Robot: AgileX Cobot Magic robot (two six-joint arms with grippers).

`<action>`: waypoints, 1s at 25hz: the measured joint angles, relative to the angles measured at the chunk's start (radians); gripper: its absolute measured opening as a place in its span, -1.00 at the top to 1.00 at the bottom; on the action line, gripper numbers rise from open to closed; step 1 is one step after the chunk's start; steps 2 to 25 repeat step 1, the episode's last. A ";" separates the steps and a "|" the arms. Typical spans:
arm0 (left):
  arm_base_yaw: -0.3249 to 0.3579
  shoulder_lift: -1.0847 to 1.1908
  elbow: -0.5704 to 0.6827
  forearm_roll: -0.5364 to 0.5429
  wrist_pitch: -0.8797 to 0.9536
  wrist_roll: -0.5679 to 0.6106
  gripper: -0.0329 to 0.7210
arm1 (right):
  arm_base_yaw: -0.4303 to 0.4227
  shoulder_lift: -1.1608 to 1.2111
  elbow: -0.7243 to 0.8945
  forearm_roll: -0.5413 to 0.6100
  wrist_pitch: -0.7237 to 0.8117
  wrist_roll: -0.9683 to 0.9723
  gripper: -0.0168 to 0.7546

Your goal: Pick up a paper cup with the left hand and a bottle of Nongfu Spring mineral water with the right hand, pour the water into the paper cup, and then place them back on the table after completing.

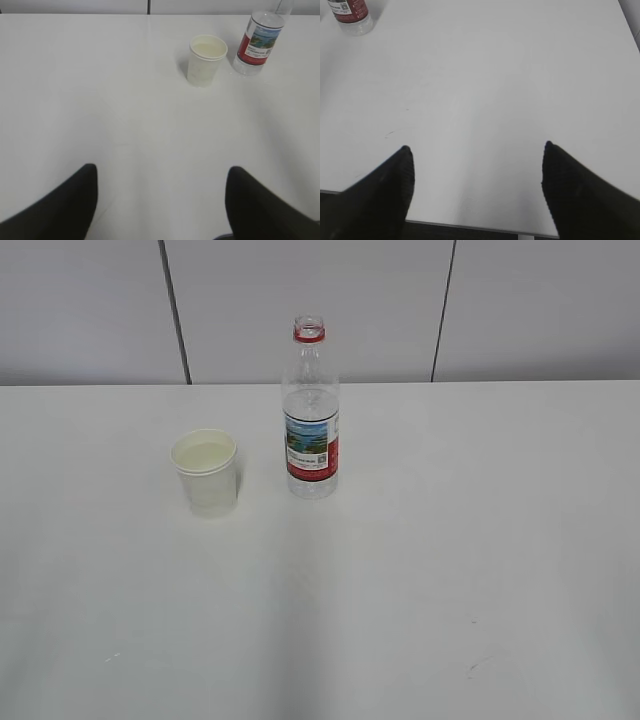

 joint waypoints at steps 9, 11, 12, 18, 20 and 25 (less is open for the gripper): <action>0.000 0.000 0.000 0.000 0.000 0.000 -0.39 | 0.000 0.000 0.000 0.000 0.000 0.000 -0.57; 0.000 0.000 0.000 0.000 0.000 0.000 -0.39 | 0.000 0.000 0.000 0.000 0.000 0.000 -0.57; 0.000 0.000 0.000 0.000 0.000 0.000 -0.39 | 0.000 0.000 0.000 0.000 0.000 0.000 -0.57; 0.000 0.000 0.000 0.000 0.000 0.000 -0.39 | 0.000 0.000 0.000 0.000 0.000 0.000 -0.57; 0.000 0.000 0.000 0.000 0.000 0.000 -0.39 | 0.000 0.000 0.000 0.000 0.000 0.000 -0.57; 0.000 0.000 0.000 0.000 0.000 0.000 -0.39 | 0.000 0.000 0.000 0.000 0.000 0.000 -0.57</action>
